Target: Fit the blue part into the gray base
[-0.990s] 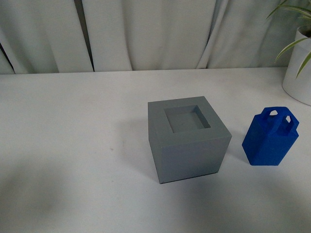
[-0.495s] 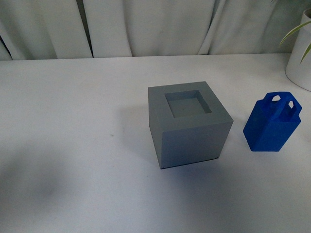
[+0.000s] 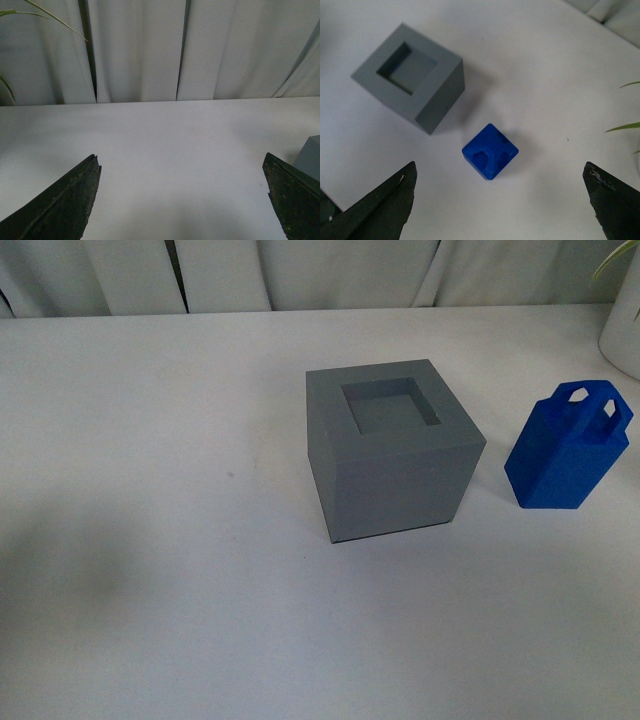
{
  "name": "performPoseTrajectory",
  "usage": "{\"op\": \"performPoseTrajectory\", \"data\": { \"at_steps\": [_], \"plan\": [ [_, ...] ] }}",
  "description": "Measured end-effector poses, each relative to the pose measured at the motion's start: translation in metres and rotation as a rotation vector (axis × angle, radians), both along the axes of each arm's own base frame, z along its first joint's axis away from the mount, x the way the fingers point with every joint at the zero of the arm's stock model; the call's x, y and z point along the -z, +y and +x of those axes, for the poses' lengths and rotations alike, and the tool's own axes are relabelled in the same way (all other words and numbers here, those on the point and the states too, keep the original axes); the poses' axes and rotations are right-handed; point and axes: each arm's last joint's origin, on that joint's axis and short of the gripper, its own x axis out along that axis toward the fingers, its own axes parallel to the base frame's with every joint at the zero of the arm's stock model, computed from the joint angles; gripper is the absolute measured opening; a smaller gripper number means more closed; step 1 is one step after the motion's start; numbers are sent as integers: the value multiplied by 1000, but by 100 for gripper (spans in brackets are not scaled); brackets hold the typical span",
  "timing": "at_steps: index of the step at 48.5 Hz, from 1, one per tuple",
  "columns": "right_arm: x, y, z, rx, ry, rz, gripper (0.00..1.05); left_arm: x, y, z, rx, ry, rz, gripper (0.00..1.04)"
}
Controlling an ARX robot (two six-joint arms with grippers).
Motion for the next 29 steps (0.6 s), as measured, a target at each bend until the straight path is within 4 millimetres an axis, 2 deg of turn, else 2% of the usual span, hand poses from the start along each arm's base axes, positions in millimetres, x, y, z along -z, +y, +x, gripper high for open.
{"op": "performPoseTrajectory", "data": {
  "at_steps": [8,15,21,29],
  "plan": [
    [-8,6,27,-219,106,-188,97,0,0,0,0,0,0,99],
    [-5,22,47,-405,175,-360,97,0,0,0,0,0,0,99],
    [7,38,73,-523,211,-499,97,0,0,0,0,0,0,99],
    [26,51,91,-583,266,-576,97,0,0,0,0,0,0,99]
  ]
}}
